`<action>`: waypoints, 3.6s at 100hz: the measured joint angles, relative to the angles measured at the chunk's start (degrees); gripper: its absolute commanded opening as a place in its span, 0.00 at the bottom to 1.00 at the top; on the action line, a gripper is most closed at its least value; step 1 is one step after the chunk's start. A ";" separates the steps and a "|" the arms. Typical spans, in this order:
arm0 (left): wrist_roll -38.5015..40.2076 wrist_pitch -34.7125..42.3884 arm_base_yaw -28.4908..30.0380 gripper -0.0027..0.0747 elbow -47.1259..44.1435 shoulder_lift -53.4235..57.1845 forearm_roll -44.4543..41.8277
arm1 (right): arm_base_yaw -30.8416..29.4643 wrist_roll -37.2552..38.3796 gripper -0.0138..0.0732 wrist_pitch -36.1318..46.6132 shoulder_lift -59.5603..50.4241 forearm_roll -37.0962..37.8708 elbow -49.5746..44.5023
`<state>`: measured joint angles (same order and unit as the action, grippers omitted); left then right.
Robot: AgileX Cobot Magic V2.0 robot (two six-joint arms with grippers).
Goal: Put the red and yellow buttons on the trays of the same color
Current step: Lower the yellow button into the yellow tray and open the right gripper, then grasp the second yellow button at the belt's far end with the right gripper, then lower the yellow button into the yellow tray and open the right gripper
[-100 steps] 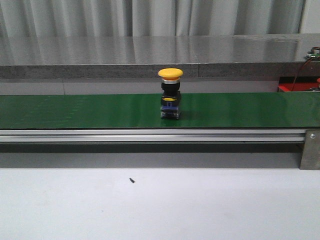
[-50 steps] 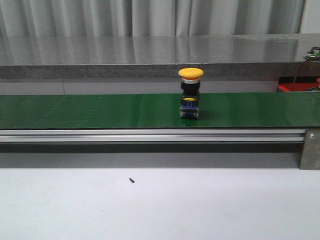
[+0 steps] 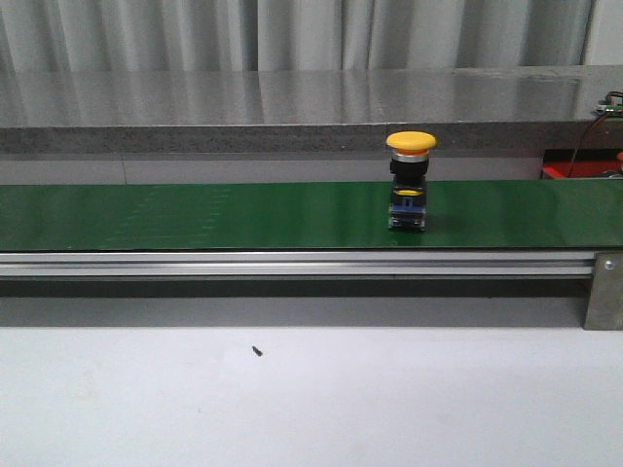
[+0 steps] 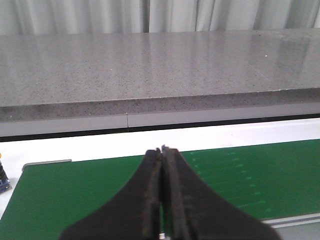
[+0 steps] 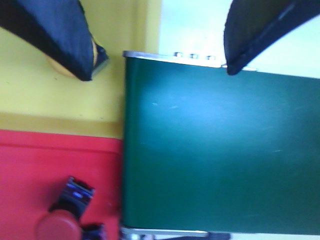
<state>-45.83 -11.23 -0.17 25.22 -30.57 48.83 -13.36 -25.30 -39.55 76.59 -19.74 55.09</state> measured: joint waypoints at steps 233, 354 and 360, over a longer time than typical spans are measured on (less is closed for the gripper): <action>0.00 -1.12 0.00 0.01 0.00 0.00 0.00 | -6.64 -1.80 0.38 -11.33 12.46 1.08 19.70; 0.00 -1.12 0.00 0.01 0.00 0.00 0.00 | -17.48 -1.51 0.63 -6.22 30.08 3.44 19.70; 0.00 -1.12 0.00 0.01 0.00 0.00 0.00 | -17.48 -1.51 0.65 -6.22 30.08 3.44 19.70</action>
<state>-45.83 -12.35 -0.17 25.22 -30.57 48.83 -30.84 -26.81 -45.77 106.67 -16.30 74.79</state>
